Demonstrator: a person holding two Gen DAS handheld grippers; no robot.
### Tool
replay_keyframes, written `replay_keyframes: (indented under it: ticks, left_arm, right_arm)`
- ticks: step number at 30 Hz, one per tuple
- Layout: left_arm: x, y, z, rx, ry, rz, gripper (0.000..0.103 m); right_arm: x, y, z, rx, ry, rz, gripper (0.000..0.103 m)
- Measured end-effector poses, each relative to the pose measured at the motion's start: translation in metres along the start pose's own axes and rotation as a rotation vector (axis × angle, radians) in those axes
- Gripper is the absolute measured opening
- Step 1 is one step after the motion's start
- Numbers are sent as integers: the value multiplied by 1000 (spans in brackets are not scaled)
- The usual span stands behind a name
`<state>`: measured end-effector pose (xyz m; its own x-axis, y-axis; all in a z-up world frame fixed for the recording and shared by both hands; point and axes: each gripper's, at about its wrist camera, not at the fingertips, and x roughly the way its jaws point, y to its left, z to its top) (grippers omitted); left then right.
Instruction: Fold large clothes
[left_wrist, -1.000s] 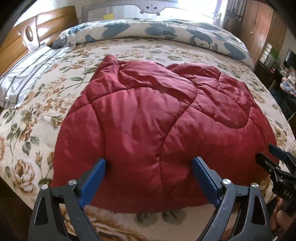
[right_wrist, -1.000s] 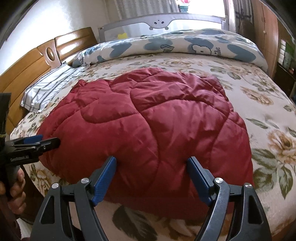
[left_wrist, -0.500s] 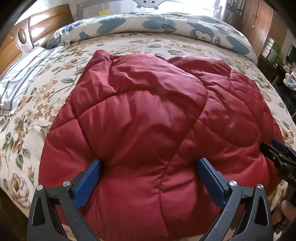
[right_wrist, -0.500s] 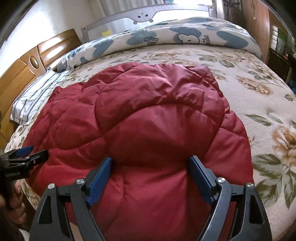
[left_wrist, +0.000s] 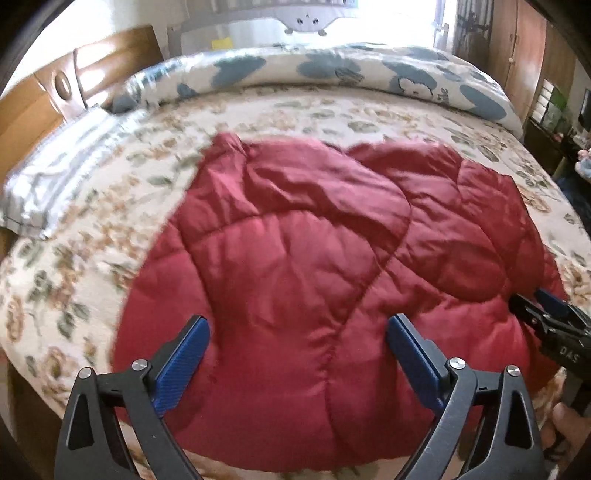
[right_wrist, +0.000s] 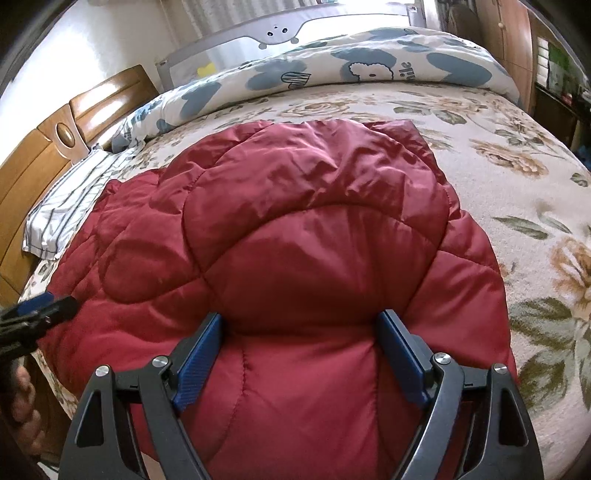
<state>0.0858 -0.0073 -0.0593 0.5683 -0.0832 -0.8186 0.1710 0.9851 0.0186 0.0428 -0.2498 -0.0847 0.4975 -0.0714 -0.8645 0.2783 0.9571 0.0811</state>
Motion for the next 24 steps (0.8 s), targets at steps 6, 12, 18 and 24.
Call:
replay_keyframes:
  ticks: [6,12,18,24]
  left_arm:
    - [33,5,4,-30,67,-7,102]
    - [39,3,10,-12,74,1,103]
    - [42,5,15,-14,83,-1,103]
    - [47,7,22,-16,87,-5,103]
  right_arm:
    - [0,2,0,4,1,-2,85]
    - [-19,12,10,3,-21,-20,86]
    - [-22,36,31,-72,-44,21,86]
    - [22,18,44,-41,37,-5,91]
